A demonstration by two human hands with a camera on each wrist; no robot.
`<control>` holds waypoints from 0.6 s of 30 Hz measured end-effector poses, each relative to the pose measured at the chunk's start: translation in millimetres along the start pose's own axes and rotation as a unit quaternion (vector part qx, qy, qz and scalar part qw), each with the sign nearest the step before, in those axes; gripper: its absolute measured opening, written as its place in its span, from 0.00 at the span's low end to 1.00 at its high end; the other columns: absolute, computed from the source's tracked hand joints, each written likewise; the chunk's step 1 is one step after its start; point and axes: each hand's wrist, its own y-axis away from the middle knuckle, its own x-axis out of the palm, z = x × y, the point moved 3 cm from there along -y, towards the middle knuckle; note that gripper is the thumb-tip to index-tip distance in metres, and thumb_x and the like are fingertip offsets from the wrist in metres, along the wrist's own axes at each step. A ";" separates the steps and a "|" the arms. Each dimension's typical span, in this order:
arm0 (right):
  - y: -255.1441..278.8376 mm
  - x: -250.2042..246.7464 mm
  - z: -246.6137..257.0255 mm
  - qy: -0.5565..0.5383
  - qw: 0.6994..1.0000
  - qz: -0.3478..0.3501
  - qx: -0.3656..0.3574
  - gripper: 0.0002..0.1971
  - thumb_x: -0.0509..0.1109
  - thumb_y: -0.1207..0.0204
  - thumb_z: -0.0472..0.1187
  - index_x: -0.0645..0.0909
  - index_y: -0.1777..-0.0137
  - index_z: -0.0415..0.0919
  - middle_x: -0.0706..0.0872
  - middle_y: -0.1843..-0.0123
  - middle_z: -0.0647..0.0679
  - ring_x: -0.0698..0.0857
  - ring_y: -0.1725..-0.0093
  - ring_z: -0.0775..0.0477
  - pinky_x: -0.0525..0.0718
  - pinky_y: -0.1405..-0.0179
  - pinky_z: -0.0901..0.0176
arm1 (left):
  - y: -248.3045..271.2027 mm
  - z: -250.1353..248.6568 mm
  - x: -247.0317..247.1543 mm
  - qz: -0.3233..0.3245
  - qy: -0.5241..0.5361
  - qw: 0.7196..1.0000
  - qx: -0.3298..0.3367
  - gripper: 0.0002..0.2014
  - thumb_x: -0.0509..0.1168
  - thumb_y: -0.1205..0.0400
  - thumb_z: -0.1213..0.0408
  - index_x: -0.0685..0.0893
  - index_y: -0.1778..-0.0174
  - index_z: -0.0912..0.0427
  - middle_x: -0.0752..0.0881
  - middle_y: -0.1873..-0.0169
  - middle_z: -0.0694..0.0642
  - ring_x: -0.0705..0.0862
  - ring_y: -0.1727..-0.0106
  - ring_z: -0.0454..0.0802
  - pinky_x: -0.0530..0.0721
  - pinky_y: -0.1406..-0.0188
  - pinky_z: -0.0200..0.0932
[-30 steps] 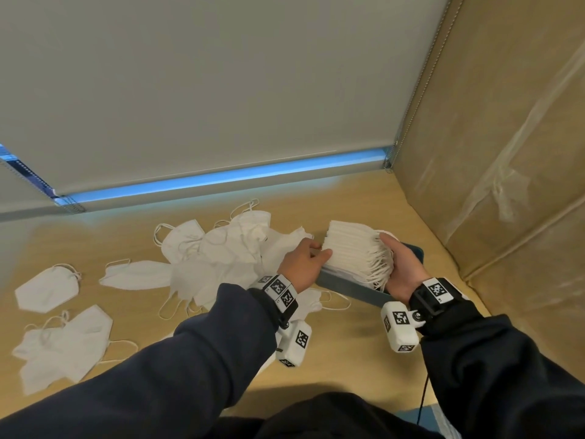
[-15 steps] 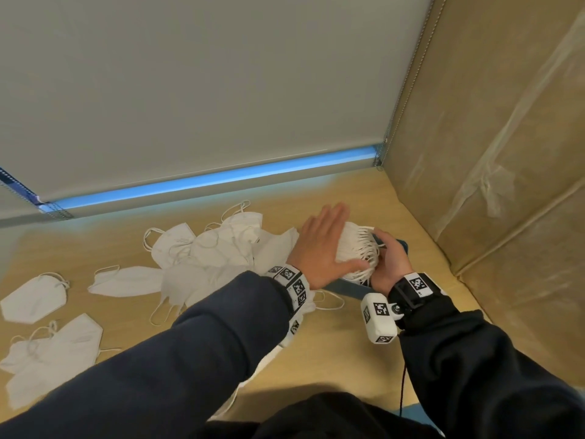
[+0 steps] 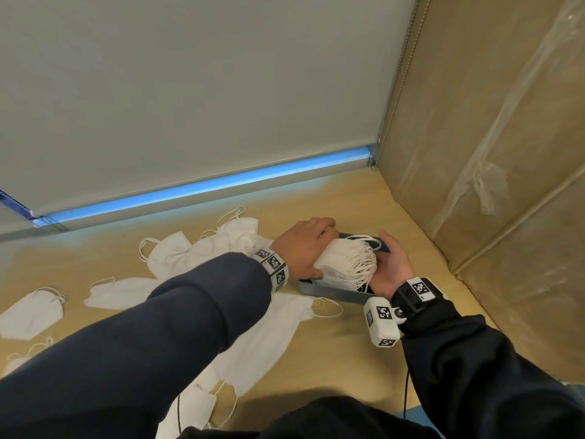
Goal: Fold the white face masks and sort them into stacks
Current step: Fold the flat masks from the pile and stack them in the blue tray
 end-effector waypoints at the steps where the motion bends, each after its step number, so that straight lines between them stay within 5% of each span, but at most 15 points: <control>1: -0.1 -0.2 0.2 -0.004 1.000 0.005 0.002 0.31 0.70 0.20 0.60 0.81 0.29 0.33 0.89 0.36 0.32 0.86 0.35 0.30 0.84 0.41 0.37 | 1.9 -2.7 2.4 -0.012 0.010 1.000 0.000 0.44 0.81 0.32 0.45 0.71 0.23 0.57 0.72 0.24 0.60 0.73 0.28 0.59 0.76 0.28 0.55; 5: -3.0 0.6 1.3 -0.014 1.000 0.025 0.005 0.31 0.68 0.19 0.61 0.82 0.32 0.32 0.91 0.40 0.30 0.87 0.38 0.30 0.84 0.46 0.38 | -0.7 -5.2 -8.7 0.005 0.050 0.998 -0.039 0.36 0.79 0.30 0.49 0.71 0.28 0.52 0.82 0.38 0.55 0.80 0.40 0.56 0.77 0.38 0.54; 8: -3.8 3.7 0.4 0.004 1.000 0.027 -0.004 0.28 0.63 0.15 0.59 0.82 0.30 0.34 0.88 0.35 0.30 0.87 0.36 0.31 0.84 0.43 0.39 | -2.8 -1.8 -25.4 -0.032 -0.014 0.996 -0.082 0.41 0.78 0.30 0.49 0.68 0.22 0.48 0.80 0.33 0.53 0.76 0.33 0.55 0.71 0.32 0.55; 13: -4.9 4.6 3.3 0.019 1.000 0.019 0.006 0.23 0.65 0.15 0.57 0.84 0.40 0.34 0.94 0.55 0.35 0.89 0.47 0.34 0.83 0.54 0.40 | 5.7 -26.3 -4.4 0.055 0.044 0.992 -0.100 0.65 0.76 0.34 0.32 0.44 0.10 0.50 0.47 0.10 0.58 0.44 0.10 0.60 0.44 0.13 0.68; 18: -4.5 6.9 3.1 0.058 0.998 0.025 0.027 0.25 0.61 0.13 0.58 0.84 0.43 0.33 0.94 0.56 0.33 0.94 0.59 0.33 0.91 0.64 0.41 | 12.8 -29.1 26.8 0.033 0.062 0.992 -0.109 0.62 0.55 0.28 0.17 0.36 0.10 0.54 0.34 0.11 0.54 0.33 0.10 0.55 0.38 0.12 0.65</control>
